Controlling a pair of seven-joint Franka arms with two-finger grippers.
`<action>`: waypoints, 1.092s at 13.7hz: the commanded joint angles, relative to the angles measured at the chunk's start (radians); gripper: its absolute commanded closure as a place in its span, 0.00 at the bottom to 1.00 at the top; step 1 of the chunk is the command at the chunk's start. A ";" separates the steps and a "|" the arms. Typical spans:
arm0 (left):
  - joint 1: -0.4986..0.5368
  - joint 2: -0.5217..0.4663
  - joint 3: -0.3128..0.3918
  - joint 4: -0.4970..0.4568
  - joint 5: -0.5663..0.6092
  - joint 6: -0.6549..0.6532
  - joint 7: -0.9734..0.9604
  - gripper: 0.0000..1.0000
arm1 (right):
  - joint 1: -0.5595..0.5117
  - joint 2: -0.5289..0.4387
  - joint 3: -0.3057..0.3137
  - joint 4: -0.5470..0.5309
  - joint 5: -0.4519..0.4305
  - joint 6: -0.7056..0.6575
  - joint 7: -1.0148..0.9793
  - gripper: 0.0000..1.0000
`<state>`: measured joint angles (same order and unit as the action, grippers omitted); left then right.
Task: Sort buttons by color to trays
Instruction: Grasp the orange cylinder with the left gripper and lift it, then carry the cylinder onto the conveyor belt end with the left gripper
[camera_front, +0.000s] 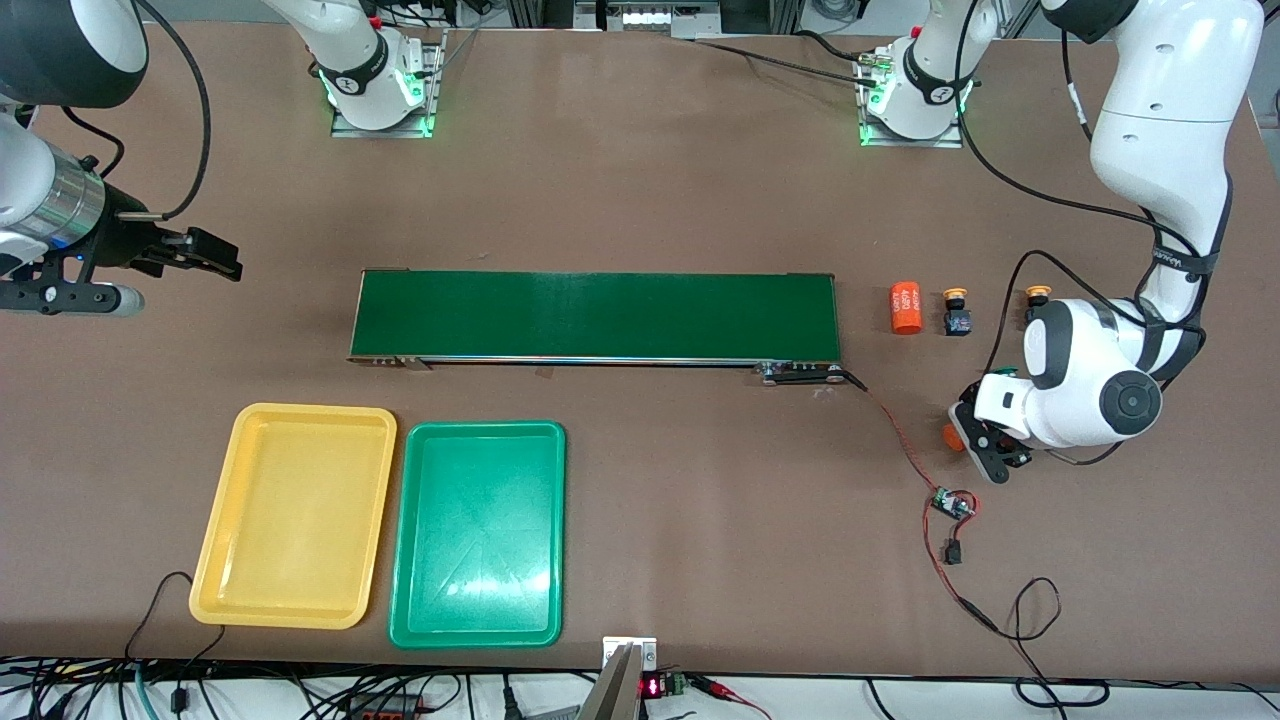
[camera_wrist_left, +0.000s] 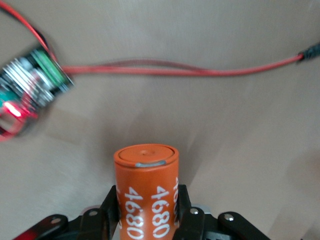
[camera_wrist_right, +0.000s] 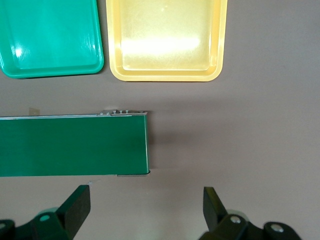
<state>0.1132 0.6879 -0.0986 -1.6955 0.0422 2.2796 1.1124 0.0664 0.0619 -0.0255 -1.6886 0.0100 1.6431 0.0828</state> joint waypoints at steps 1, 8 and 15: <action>-0.033 -0.118 -0.001 -0.074 0.010 -0.015 -0.009 1.00 | 0.003 -0.002 -0.001 -0.008 0.016 0.010 0.015 0.00; -0.197 -0.370 -0.052 -0.271 0.013 -0.207 0.007 1.00 | 0.003 -0.002 0.001 -0.008 0.016 0.010 0.015 0.00; -0.205 -0.389 -0.233 -0.291 0.007 -0.238 0.121 1.00 | 0.003 -0.002 -0.001 -0.008 0.016 0.012 0.015 0.00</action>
<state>-0.1043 0.3170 -0.3261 -1.9647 0.0422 2.0398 1.1905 0.0675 0.0674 -0.0255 -1.6887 0.0102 1.6444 0.0831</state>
